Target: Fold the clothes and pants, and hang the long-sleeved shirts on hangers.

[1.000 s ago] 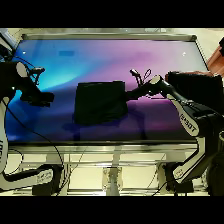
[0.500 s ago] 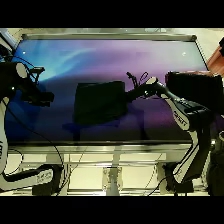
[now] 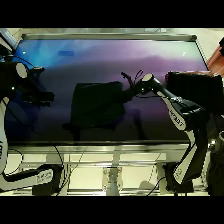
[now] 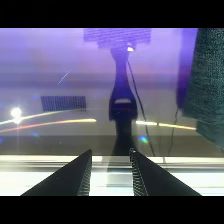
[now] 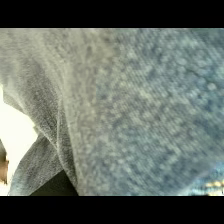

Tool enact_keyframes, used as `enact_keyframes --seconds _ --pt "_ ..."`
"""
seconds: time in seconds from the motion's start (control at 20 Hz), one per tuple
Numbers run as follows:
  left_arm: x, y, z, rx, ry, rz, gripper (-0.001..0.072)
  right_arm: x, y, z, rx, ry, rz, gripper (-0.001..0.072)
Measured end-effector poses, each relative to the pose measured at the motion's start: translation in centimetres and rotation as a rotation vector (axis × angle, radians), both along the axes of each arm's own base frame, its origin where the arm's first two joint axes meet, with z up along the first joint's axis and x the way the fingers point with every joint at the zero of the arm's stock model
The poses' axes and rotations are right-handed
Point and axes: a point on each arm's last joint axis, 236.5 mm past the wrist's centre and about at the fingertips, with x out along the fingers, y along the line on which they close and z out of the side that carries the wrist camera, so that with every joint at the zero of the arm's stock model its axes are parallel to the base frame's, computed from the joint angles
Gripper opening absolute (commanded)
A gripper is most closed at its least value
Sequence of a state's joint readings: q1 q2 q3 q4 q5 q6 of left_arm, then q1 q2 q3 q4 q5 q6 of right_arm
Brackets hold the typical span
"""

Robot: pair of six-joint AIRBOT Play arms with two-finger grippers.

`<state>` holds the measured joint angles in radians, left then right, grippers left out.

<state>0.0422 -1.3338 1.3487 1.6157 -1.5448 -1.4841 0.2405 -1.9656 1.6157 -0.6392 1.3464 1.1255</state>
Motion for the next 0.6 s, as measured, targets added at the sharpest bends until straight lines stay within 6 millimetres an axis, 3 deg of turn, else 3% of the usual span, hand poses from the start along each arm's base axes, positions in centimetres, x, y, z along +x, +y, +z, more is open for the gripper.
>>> enact_keyframes --seconds 0.1,0.2,0.4,0.6 --pt "0.0 0.0 0.0 0.0 0.0 0.0 0.0302 -0.4 -2.4 1.5 -0.078 0.015 0.025 0.0032" --pt "0.0 0.0 0.0 0.0 0.0 0.0 0.0302 -1.2 -6.2 2.8 -0.195 0.033 0.045 0.0032" --pt "0.0 0.0 0.0 0.0 0.0 0.0 0.0302 -2.9 -16.1 6.8 -0.432 0.074 -0.018 0.0032" --pt "0.0 0.0 0.0 0.0 0.0 0.0 0.0302 -4.4 -26.8 10.5 -0.637 0.114 -0.282 0.0032"
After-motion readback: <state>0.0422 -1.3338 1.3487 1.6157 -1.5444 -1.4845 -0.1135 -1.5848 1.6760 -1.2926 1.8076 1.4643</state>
